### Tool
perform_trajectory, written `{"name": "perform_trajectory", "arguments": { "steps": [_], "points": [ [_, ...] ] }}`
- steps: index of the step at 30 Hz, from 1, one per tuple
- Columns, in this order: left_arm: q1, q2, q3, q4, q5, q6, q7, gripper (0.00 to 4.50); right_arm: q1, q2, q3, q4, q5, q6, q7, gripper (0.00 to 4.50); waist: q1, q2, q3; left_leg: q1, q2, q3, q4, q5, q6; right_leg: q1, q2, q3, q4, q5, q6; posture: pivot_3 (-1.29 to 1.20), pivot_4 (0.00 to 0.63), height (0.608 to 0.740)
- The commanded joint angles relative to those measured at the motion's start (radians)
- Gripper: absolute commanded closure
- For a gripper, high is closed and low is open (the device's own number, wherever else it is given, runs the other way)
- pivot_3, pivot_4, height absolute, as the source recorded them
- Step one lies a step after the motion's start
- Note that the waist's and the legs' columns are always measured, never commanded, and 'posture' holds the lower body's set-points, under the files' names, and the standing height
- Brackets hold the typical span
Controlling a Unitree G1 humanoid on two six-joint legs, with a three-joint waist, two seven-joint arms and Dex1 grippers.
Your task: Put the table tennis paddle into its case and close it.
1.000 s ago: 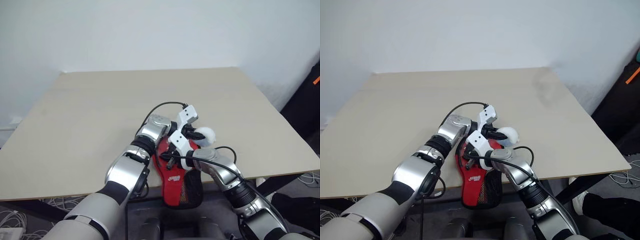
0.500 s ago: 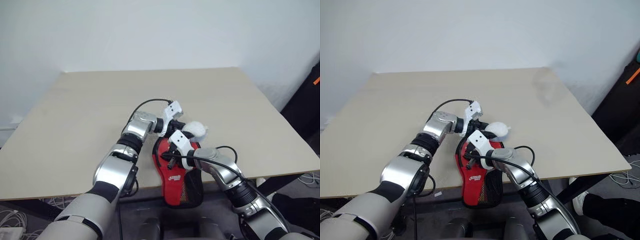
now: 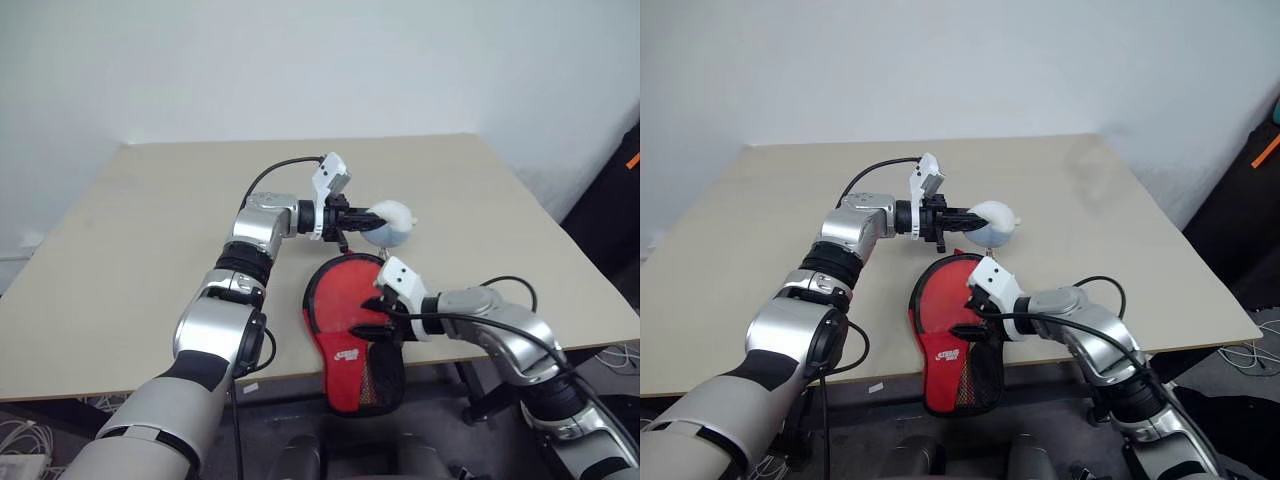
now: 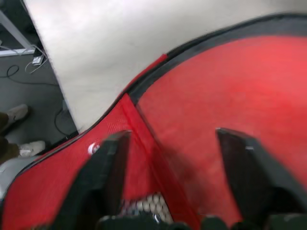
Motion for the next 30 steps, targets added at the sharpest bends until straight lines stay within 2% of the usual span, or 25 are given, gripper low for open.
{"name": "perform_trajectory", "arguments": {
  "steps": [1,9,15,21,27,30],
  "points": [
    [0.025,-0.012,-0.021,-0.084,-0.023,0.028,-0.020,4.50,-0.069,-0.049,-0.057,-0.012,0.031,-0.019,0.035,0.03,0.000,0.000,0.000,0.000,0.000,0.000,0.000,0.000,0.000,0.000,0.000,0.000,0.000,0.000,0.000,0.00,0.000,0.698],
    [0.092,-0.039,-0.079,-0.135,-0.006,0.038,0.019,4.50,-0.118,-0.055,-0.053,0.062,0.020,-0.067,0.021,0.03,0.001,-0.001,0.000,0.000,0.000,0.001,0.001,0.000,0.000,0.000,0.000,0.000,0.000,0.000,0.000,0.00,0.000,0.698],
    [0.099,-0.033,-0.090,-0.144,-0.005,0.045,0.047,2.59,-0.100,-0.055,-0.045,0.040,0.029,-0.065,0.013,0.00,0.001,-0.001,0.000,0.000,0.000,0.001,0.001,0.000,0.000,0.000,0.000,0.000,0.000,0.000,0.000,0.00,0.000,0.698],
    [0.110,-0.025,-0.087,-0.177,-0.017,0.042,0.065,0.65,-0.098,-0.110,-0.069,0.004,0.058,-0.063,0.053,0.00,0.001,-0.001,0.000,0.000,0.000,0.000,0.001,0.000,0.000,0.000,0.000,0.000,0.000,0.000,0.000,0.00,0.000,0.698],
    [0.102,0.001,-0.065,-0.222,-0.051,0.076,0.069,0.65,-0.105,-0.179,-0.091,-0.003,0.074,-0.093,0.098,0.00,0.001,-0.001,0.000,0.000,0.000,0.001,0.001,0.000,0.000,0.000,0.000,0.000,0.000,0.000,0.000,0.00,0.000,0.698],
    [0.140,0.027,-0.065,-0.294,-0.062,0.087,0.070,0.65,-0.119,-0.211,-0.095,0.069,0.041,-0.138,0.103,0.00,0.001,-0.001,0.000,0.000,0.000,0.001,0.001,0.000,0.000,0.000,0.000,0.000,0.000,0.000,0.000,0.00,0.000,0.698]
  ]
}}
